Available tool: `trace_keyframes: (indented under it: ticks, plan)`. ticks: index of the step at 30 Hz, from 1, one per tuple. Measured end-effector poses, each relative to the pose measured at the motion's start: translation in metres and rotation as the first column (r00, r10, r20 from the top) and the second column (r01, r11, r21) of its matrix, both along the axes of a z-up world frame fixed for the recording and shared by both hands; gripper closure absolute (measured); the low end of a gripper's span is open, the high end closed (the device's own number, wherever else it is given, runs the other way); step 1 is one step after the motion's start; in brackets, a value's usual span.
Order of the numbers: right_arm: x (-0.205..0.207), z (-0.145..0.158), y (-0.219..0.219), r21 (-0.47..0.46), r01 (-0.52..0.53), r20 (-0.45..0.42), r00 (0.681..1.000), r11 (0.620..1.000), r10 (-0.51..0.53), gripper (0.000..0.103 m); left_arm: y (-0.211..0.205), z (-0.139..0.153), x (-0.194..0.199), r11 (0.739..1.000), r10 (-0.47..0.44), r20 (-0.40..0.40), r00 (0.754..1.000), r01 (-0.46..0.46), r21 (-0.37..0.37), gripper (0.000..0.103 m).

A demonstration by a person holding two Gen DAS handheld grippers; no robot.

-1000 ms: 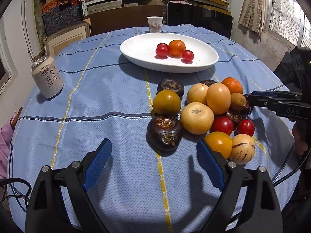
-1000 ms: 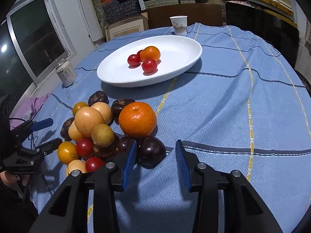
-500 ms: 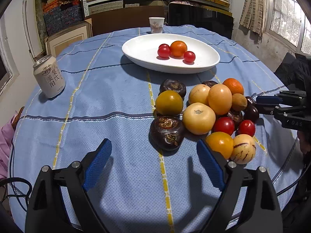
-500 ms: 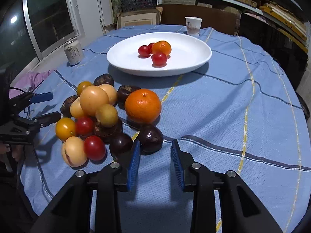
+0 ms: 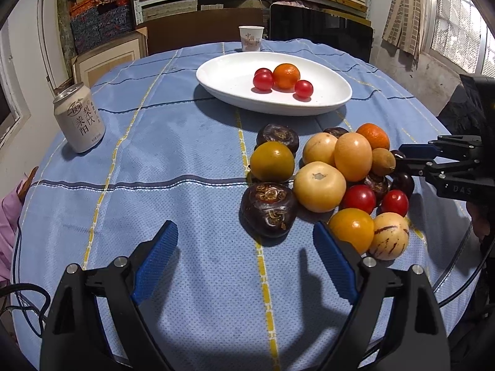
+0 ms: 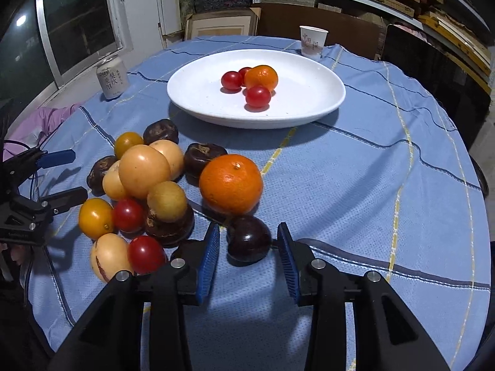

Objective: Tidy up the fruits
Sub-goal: 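Grasp a dark mangosteen with the left gripper while the right holds its mangosteen, then lower both mangosteens onto the white plate and open both grippers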

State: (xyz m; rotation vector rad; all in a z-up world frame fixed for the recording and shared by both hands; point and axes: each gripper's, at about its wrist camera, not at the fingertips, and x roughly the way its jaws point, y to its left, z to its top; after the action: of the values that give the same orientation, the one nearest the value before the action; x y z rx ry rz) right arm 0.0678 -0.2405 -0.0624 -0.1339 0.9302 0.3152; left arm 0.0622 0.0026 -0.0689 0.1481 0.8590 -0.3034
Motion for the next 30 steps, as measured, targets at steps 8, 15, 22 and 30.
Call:
trace_keyframes:
  ticks: [8, 15, 22, 30]
  plan:
    - [-0.003, -0.002, -0.012, 0.064, 0.03, -0.014, 0.999, 0.997, -0.029, 0.076, -0.005, 0.0, 0.004, 1.0, -0.008, 0.002, 1.0, 0.008, 0.004, 0.016]
    - [-0.027, 0.022, -0.016, 0.164, 0.029, 0.067, 0.997, 0.986, -0.041, 0.076, -0.014, -0.01, 0.017, 0.998, -0.019, -0.057, 0.998, 0.023, 0.061, 0.036]
    - [-0.045, 0.037, -0.014, 0.203, 0.006, 0.094, 0.995, 0.979, -0.026, 0.076, -0.02, -0.008, 0.026, 0.998, -0.012, -0.052, 0.999, 0.015, 0.055, 0.038]
    - [-0.055, 0.044, -0.01, 0.21, -0.006, 0.11, 0.994, 0.978, -0.018, 0.076, -0.015, -0.008, 0.02, 0.999, -0.043, -0.084, 0.996, 0.045, 0.017, 0.061]
